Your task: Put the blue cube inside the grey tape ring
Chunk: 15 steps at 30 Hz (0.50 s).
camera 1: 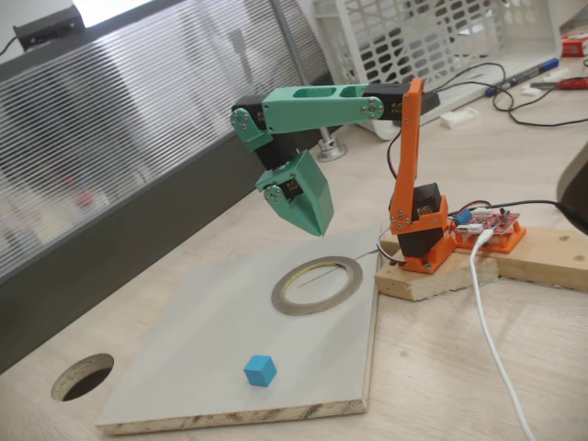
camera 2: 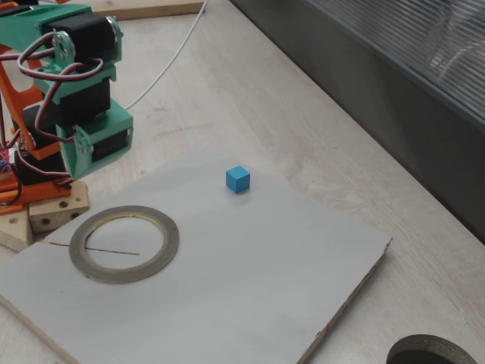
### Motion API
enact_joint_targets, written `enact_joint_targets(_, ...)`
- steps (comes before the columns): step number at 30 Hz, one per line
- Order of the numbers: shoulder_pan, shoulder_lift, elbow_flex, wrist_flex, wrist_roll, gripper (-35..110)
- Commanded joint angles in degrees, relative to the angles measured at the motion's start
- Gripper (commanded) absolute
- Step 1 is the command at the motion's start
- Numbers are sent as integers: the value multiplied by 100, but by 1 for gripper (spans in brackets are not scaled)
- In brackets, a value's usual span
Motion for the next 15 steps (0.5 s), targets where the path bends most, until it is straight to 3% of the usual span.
enact_joint_targets(1, 53, 62, -9, 132, 88, 0)
enact_joint_targets(15, 9, 62, -9, 132, 88, 0)
